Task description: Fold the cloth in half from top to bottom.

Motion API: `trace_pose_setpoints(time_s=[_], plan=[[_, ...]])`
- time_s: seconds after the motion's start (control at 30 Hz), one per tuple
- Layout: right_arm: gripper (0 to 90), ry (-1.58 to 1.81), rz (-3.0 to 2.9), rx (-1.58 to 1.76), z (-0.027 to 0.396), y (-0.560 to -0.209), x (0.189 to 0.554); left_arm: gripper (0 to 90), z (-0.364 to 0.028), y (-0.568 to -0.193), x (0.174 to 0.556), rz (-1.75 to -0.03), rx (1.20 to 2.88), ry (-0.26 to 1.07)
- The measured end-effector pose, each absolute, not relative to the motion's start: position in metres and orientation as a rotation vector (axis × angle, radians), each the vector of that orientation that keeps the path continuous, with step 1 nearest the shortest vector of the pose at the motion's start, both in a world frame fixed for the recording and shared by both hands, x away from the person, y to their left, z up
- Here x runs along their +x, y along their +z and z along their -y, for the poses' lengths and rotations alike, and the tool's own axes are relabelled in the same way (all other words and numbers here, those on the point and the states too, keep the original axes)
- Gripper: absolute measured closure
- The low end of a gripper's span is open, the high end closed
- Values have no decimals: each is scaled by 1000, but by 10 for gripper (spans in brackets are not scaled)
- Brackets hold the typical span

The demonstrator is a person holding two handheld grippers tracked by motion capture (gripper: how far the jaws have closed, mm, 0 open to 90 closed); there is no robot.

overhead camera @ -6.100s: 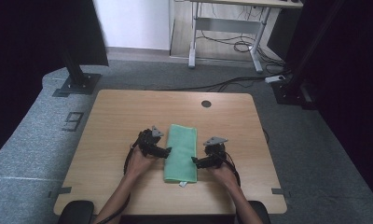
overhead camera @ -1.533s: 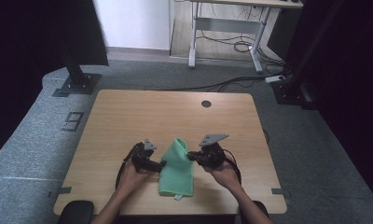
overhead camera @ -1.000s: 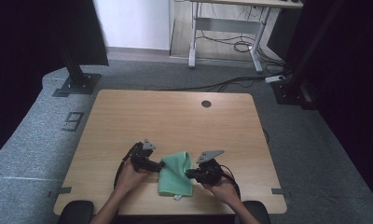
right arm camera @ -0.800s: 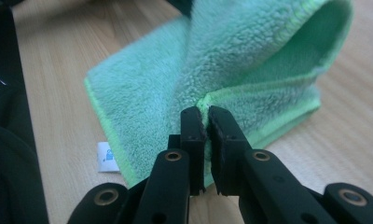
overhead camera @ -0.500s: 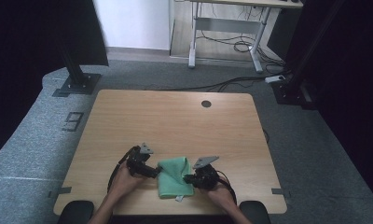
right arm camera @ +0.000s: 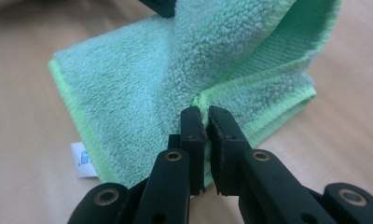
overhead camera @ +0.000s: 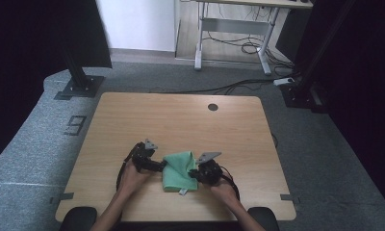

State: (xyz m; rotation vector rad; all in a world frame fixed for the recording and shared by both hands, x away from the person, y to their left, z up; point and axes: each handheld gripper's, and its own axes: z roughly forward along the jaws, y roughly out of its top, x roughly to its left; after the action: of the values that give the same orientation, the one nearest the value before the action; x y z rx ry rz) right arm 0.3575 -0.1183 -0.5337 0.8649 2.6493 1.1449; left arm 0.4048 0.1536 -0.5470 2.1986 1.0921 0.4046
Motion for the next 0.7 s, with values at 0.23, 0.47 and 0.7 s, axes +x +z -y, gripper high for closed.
trace_pose_setpoints(time_s=[0.23,0.47,0.7], plan=[[833,1167,-2632,922,120,-535,376,86,-160,-542,407,-1096,2199,359],[821,1207,-2632,944,124,-537,376,150,-164,-519,399,-1027,2186,287],[812,1245,-2635,967,127,-540,378,266,-149,-494,407,-934,2223,266]])
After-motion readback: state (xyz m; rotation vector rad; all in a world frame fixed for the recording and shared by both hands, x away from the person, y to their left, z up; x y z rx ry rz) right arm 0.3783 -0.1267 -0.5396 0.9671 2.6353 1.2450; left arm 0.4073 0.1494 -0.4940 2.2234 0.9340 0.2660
